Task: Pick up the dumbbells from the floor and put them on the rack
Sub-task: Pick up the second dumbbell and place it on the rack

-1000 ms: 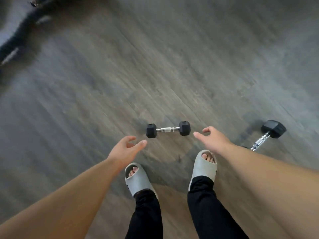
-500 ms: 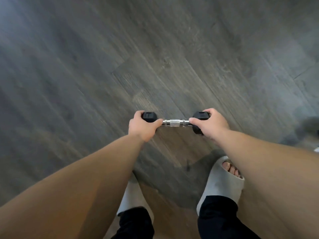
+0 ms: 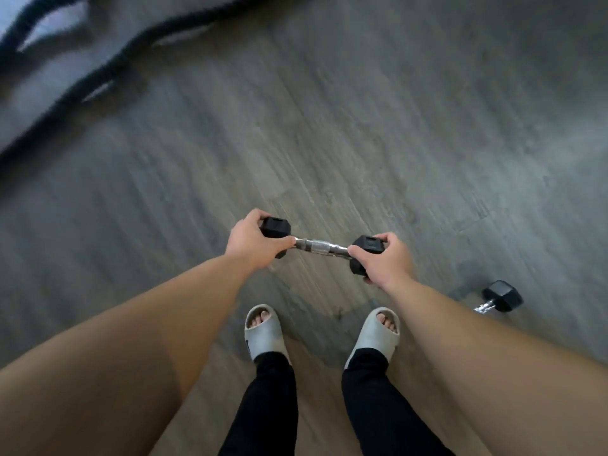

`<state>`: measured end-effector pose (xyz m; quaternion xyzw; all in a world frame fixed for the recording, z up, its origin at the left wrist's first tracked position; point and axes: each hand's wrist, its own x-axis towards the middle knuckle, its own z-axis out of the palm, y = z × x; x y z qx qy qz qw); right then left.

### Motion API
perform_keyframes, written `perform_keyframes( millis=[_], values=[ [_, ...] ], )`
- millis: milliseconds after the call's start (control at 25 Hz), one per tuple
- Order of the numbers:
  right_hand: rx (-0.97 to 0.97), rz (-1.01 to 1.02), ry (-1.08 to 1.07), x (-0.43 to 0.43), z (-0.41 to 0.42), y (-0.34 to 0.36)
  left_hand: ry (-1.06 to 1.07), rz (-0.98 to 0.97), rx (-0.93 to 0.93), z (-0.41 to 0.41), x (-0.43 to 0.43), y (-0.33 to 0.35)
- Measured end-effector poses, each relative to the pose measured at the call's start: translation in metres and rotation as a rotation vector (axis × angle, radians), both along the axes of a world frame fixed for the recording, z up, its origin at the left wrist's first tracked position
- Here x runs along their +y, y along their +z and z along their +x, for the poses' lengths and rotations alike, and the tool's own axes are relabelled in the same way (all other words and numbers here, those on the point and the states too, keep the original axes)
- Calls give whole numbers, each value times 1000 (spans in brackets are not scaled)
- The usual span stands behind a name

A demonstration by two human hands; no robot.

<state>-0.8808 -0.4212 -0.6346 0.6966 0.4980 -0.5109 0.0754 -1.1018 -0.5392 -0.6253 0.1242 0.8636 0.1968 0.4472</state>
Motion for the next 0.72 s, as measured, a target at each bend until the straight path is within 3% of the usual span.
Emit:
perform_keyframes(
  millis=[160,400,720],
  values=[
    [131,51,-62,-4,-32,156,-121,51,150,-37,-5,174],
    [396,-11,-51,-68,-65,345,-70,80,436,-43,-86,407],
    [615,-118,482,-214,-85,469,436,17,660,48,-319,543]
  ],
)
